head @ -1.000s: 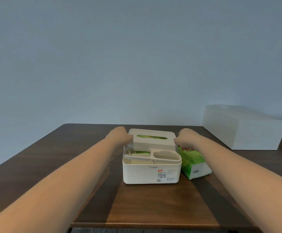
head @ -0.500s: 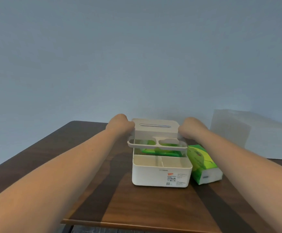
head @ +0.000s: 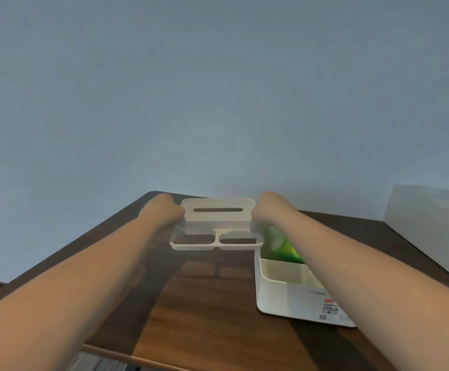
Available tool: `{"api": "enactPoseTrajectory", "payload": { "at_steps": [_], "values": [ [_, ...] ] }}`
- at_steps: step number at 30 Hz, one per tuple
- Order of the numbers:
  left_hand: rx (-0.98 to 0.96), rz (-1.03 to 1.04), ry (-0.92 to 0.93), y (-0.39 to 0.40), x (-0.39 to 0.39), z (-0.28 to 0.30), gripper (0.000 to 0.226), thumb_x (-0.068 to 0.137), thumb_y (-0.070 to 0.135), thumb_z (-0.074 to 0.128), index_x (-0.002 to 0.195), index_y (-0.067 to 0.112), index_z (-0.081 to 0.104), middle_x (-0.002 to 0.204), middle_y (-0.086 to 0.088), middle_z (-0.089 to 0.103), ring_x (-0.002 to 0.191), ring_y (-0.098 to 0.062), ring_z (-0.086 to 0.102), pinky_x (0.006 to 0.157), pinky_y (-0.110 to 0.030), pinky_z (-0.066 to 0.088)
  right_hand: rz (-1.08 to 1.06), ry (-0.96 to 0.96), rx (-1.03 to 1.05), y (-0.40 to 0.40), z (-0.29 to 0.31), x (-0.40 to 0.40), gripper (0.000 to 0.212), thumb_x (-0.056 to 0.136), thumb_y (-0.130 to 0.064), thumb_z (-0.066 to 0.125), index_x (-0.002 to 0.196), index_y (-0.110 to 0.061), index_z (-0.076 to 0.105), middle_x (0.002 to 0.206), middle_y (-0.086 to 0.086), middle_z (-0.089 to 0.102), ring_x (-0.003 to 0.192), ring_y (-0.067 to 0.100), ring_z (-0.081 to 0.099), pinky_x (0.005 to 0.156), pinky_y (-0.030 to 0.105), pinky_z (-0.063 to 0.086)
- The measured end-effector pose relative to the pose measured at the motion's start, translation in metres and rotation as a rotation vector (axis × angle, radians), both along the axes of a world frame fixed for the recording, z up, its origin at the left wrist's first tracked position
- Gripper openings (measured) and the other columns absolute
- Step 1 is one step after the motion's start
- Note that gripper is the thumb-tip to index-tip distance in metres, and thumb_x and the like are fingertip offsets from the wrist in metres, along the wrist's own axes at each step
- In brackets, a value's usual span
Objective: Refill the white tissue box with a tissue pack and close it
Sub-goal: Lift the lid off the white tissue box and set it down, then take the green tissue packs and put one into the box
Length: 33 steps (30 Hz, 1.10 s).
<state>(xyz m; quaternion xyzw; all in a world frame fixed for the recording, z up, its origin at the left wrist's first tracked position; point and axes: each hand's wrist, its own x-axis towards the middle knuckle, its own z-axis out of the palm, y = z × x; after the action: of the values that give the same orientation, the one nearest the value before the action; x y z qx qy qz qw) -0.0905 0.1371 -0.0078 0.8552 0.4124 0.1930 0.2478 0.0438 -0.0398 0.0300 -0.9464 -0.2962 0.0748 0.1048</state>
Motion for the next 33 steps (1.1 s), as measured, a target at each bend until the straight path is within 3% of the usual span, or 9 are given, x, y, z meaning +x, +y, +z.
{"api": "enactPoseTrajectory", "payload": {
  "at_steps": [5,8,13,16,19,22,25,31,33],
  "values": [
    [0.006,0.057,0.073,0.024,-0.006,-0.024,0.009,0.078,0.007,0.053,0.085,0.006,0.058,0.069,-0.004,0.053,0.061,-0.02,0.048,0.051,-0.024,0.035,0.027,0.033,-0.187,0.039,-0.023,-0.007,0.027,0.074,-0.022,0.076,0.087,-0.01,0.055,0.096,0.005,0.058,0.1,0.03,0.062,0.089,0.036,0.052],
    [-0.006,0.079,0.102,0.036,-0.005,-0.039,0.009,0.081,0.008,0.05,0.086,0.007,0.057,0.069,-0.003,0.053,0.071,-0.024,0.052,0.051,-0.024,0.035,0.012,-0.01,-0.235,0.054,-0.033,-0.008,0.026,0.076,-0.025,0.076,0.082,-0.013,0.054,0.077,0.001,0.052,0.087,0.027,0.057,0.073,0.031,0.046],
    [-0.028,0.1,0.133,0.05,-0.001,-0.061,0.009,0.081,0.006,0.047,0.085,0.006,0.056,0.069,-0.004,0.051,0.07,-0.024,0.05,0.063,-0.029,0.041,0.037,0.015,-0.317,0.074,-0.052,-0.004,0.027,0.083,-0.022,0.068,0.067,-0.01,0.05,0.074,0.003,0.05,0.066,0.021,0.05,0.058,0.031,0.04],
    [-0.026,0.116,0.155,0.055,0.001,-0.068,0.008,0.081,0.006,0.048,0.084,0.006,0.056,0.069,-0.004,0.05,0.068,-0.022,0.048,0.063,-0.029,0.041,0.08,-0.002,-0.319,0.079,-0.065,-0.004,0.006,0.086,-0.011,0.061,0.087,-0.006,0.058,0.073,0.006,0.045,0.077,0.022,0.053,0.071,0.031,0.044],
    [-0.015,0.121,0.177,0.058,0.0,-0.073,0.011,0.083,0.007,0.049,0.088,0.005,0.059,0.073,-0.005,0.053,0.071,-0.024,0.051,0.064,-0.03,0.042,0.133,0.014,-0.367,0.083,-0.075,-0.003,0.023,0.088,-0.006,0.056,0.11,-0.01,0.061,0.073,0.008,0.043,0.087,0.026,0.053,0.076,0.033,0.045],
    [0.004,0.12,0.209,0.06,-0.001,-0.076,0.02,0.084,0.007,0.047,0.097,0.003,0.062,0.08,-0.007,0.057,0.075,-0.025,0.053,0.066,-0.031,0.044,0.131,0.028,-0.378,0.085,-0.077,-0.003,0.007,0.087,-0.012,0.06,0.086,-0.006,0.056,0.075,0.008,0.047,0.086,0.026,0.055,0.079,0.034,0.049],
    [0.062,0.127,0.225,0.052,0.001,-0.072,0.023,0.084,0.009,0.046,0.106,0.008,0.054,0.095,-0.007,0.06,0.082,-0.024,0.055,0.066,-0.03,0.044,0.139,0.002,-0.329,0.084,-0.072,-0.001,0.022,0.089,-0.011,0.053,0.068,-0.007,0.053,0.079,0.008,0.052,0.07,0.023,0.055,0.074,0.033,0.047],
    [0.09,0.057,0.152,0.026,0.014,-0.043,0.024,0.082,0.01,0.046,0.104,0.01,0.057,0.087,-0.001,0.057,0.078,-0.02,0.053,0.056,-0.026,0.039,0.146,-0.019,-0.125,0.058,-0.042,-0.007,0.025,0.086,-0.005,0.045,0.063,-0.007,0.053,0.071,0.008,0.06,0.06,0.024,0.056,0.055,0.028,0.042],
    [0.094,0.007,0.096,0.009,0.021,-0.031,0.021,0.083,0.012,0.047,0.101,0.01,0.059,0.09,-0.004,0.062,0.078,-0.021,0.055,0.062,-0.029,0.045,0.124,-0.043,0.01,0.041,-0.029,-0.004,0.021,0.084,-0.003,0.045,0.064,-0.009,0.05,0.07,0.007,0.057,0.06,0.022,0.053,0.053,0.027,0.039]
  ]
}}
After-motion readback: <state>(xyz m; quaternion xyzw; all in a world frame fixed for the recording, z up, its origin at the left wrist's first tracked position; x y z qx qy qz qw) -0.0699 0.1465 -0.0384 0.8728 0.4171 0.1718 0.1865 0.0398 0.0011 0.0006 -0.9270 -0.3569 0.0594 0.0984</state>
